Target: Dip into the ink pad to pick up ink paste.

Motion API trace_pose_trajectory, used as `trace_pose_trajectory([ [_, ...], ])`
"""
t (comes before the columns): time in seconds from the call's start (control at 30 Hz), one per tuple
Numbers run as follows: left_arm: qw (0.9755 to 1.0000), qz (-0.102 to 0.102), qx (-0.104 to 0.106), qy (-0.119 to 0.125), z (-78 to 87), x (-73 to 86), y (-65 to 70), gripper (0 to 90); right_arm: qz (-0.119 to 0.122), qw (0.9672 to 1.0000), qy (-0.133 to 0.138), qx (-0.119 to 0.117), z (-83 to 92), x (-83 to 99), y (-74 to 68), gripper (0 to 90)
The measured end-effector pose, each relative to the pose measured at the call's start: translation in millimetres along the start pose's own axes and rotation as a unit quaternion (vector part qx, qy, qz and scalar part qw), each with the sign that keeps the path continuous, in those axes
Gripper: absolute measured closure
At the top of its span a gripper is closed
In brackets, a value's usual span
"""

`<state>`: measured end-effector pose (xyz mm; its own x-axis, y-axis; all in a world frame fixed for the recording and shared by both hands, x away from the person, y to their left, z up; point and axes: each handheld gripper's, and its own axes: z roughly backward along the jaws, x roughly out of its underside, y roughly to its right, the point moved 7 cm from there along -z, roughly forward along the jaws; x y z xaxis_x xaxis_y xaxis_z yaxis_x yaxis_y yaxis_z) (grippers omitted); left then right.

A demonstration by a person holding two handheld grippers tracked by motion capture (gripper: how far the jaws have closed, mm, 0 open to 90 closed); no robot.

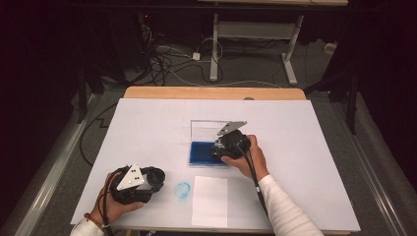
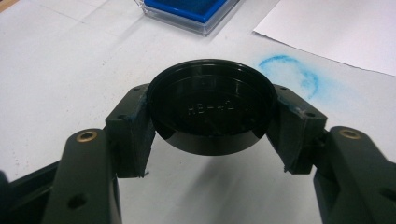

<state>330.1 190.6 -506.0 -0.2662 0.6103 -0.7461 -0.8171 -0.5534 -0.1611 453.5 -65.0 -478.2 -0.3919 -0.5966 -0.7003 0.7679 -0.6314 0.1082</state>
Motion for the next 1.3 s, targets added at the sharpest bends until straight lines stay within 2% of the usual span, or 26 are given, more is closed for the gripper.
trace_pose_trajectory([
  [0.27, 1.0000, -0.001, 0.001, 0.000, -0.3, -0.3, 0.8, 36.2, -0.011, 0.9998, 0.012, -0.008, -1.2, 2.5, 1.5, 56.9],
  [0.43, 1.0000, -0.001, 0.002, 0.000, -0.1, -0.4, 1.3, 36.2, -0.003, 0.9999, 0.011, 0.002, -0.1, 4.0, -1.5, 56.9],
  [0.67, 1.0000, -0.001, 0.001, -0.001, 0.1, -0.3, 1.4, 36.2, -0.008, 0.9999, 0.014, -0.001, 0.0, 4.9, -0.5, 56.9],
  [0.83, 1.0000, -0.002, 0.002, -0.002, -0.2, 0.0, 1.4, 36.2, 0.004, 0.9999, 0.010, 0.011, 0.6, 4.6, -3.7, 56.9],
  [1.1, 1.0000, -0.002, 0.003, -0.001, -0.1, -0.3, 2.0, 36.2, -0.004, 0.9999, 0.015, -0.002, 0.3, 5.8, -0.5, 56.9],
  [1.2, 1.0000, -0.002, 0.003, -0.002, -0.2, 0.0, 1.4, 36.2, 0.003, 0.9999, 0.011, 0.007, 0.2, 5.0, -2.9, 56.9],
  [1.3, 1.0000, -0.001, 0.002, 0.000, 0.4, -0.4, 1.6, 36.2, -0.009, 0.9998, 0.017, -0.007, -0.1, 6.4, 0.8, 56.9],
])
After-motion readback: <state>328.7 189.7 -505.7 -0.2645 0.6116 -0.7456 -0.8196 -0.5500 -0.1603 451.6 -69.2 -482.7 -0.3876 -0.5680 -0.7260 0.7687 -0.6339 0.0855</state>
